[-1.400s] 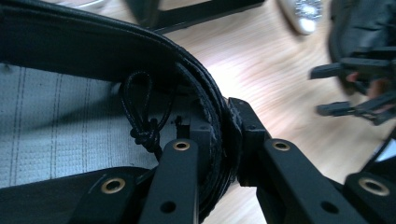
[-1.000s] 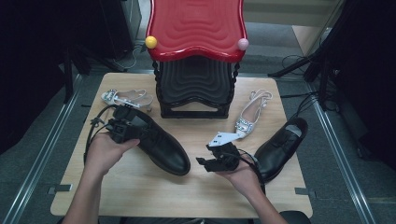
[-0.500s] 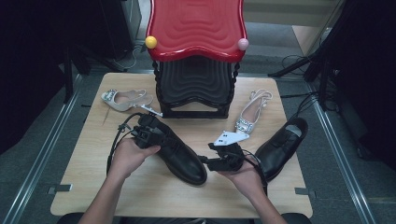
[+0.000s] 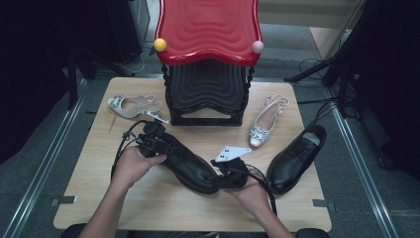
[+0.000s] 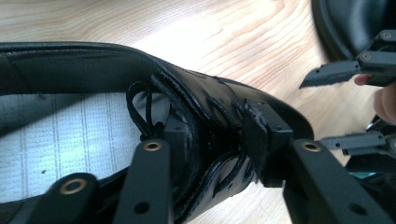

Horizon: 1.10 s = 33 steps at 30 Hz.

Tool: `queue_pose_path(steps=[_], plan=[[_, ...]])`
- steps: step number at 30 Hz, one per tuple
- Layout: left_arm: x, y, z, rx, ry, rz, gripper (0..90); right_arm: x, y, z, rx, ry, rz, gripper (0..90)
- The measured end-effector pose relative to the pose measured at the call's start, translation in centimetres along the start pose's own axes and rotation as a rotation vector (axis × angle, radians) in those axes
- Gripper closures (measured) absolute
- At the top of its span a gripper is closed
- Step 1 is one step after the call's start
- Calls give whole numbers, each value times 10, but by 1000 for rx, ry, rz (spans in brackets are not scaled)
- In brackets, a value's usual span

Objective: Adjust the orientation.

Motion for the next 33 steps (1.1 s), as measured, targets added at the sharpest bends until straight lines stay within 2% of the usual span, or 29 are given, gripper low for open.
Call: queue_pose_path(steps=[1, 4, 6, 7, 11, 12, 13, 14, 16, 17, 19, 20, 22, 24, 26, 29, 33], plan=[[-3, 0, 0, 10, -4, -18, 595, 3, -4, 1, -8, -6, -6, 457], [-8, 0, 1, 21, -3, -12, 527, 5, -10, 2, -9, -7, -21, 482], [-15, 1, 0, 16, 15, -13, 517, 5, -11, 2, -9, -5, -26, 494], [-23, 0, 1, 28, 18, -23, 490, 6, -15, 2, -12, -2, -36, 525], [-35, 1, 2, 50, 39, -26, 449, 8, -24, 2, -26, -4, -54, 614], [-44, 1, 2, 65, 58, -37, 438, 9, -26, 2, -31, -6, -56, 636], [-44, 1, 2, 65, 58, -37, 426, 9, -26, 2, -31, -6, -56, 636], [-52, -1, 1, 80, 80, -46, 412, 11, -30, 3, -38, -14, -63, 676], [-54, -1, 1, 79, 94, -46, 400, 12, -32, 4, -37, -17, -67, 684], [-56, -2, 1, 80, 98, -44, 372, 16, -36, 4, -36, -23, -85, 717], [-56, -6, 3, 82, 88, -58, 370, 18, -37, 5, -32, -30, -94, 742], [-56, -7, 4, 81, 81, -65, 369, 22, -41, 6, -29, -42, -113, 797], [-57, -11, 5, 97, 72, -77, 366, 27, -46, 8, -22, -62, -128, 840], [-58, -13, 5, 108, 78, -83, 366, 30, -47, 9, -27, -70, -133, 850], [-60, -17, 6, 100, 90, -90, 365, 39, -49, 12, -15, -103, -136, 866], [-61, -22, 7, 96, 94, -101, 365, 44, -48, 14, 0, -126, -133, 882], [-65, -27, 9, 80, 108, -111, 363, 45, -46, 14, -1, -128, -137, 888]])
Point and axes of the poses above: each handheld gripper's, and its own axes: x roughly forward along the jaws, z roughly out of its underside, y roughly to its right, the point moved 6 cm from there along x, roughly forward along the jaws, and after that the axes turned 4 degrees about -z, right-handed, at the moved point
